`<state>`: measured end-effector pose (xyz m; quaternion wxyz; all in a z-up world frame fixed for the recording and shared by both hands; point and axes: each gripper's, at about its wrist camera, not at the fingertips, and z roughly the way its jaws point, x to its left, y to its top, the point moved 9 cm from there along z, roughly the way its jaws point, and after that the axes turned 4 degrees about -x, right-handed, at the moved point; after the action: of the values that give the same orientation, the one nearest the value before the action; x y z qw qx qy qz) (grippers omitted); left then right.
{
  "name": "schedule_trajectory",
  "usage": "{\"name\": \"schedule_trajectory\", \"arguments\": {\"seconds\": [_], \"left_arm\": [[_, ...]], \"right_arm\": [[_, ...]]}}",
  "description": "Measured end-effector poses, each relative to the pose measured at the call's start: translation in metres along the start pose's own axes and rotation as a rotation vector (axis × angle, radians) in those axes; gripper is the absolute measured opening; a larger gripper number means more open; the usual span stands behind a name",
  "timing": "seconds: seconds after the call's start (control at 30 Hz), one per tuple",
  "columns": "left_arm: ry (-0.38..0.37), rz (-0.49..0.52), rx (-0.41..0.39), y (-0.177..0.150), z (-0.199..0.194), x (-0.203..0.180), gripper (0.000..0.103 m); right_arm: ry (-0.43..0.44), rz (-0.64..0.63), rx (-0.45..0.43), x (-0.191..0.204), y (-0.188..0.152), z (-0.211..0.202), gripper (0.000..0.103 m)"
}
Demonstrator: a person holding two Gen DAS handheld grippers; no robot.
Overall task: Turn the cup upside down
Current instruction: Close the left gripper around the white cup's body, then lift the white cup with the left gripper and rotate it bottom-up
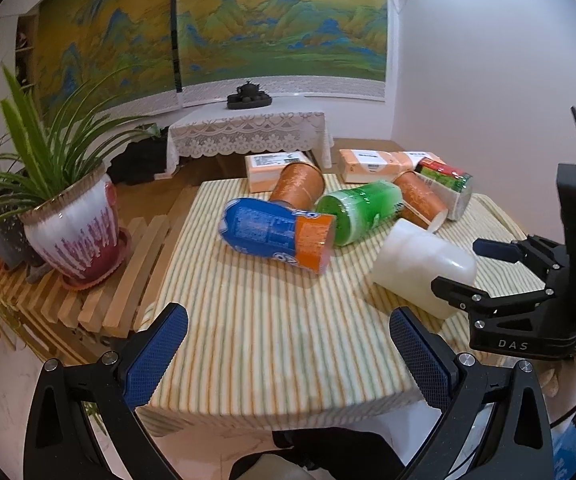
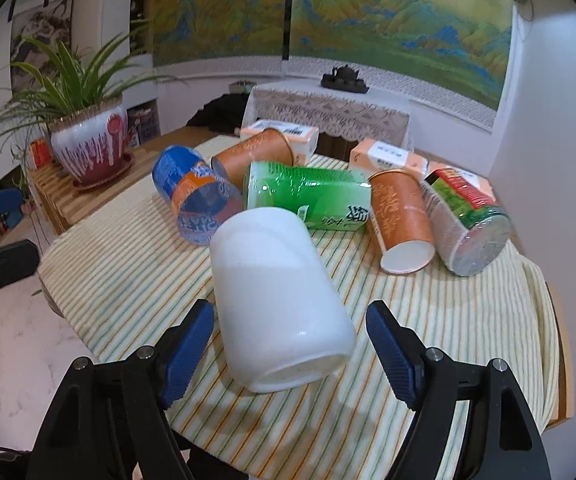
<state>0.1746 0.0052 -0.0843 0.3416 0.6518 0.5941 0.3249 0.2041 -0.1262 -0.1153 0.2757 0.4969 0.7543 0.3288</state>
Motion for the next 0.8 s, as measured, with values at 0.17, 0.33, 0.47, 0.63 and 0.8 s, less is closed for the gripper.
{"name": "schedule_trajectory", "arguments": {"seconds": [0.17, 0.33, 0.47, 0.63, 0.8], "left_arm": [[-0.034, 0.160, -0.023, 0.000, -0.001, -0.029, 0.102], [-0.093, 0.515, -0.032, -0.001, 0.004, -0.067, 0.102], [-0.182, 0.726, 0.002, 0.002, 0.010, -0.095, 0.102], [-0.283, 0.907, 0.035, 0.007, 0.020, -0.133, 0.102], [-0.353, 1.122, 0.085, 0.001, 0.036, -0.168, 0.101]], "right_arm": [[-0.017, 0.020, -0.047, -0.008, -0.004, -0.023, 0.077], [-0.018, 0.108, -0.074, -0.029, -0.019, -0.048, 0.077], [-0.051, 0.167, -0.085, -0.052, -0.041, -0.070, 0.077], [-0.059, 0.260, -0.078, -0.074, -0.067, -0.087, 0.077], [-0.061, 0.339, -0.061, -0.091, -0.083, -0.098, 0.077]]}}
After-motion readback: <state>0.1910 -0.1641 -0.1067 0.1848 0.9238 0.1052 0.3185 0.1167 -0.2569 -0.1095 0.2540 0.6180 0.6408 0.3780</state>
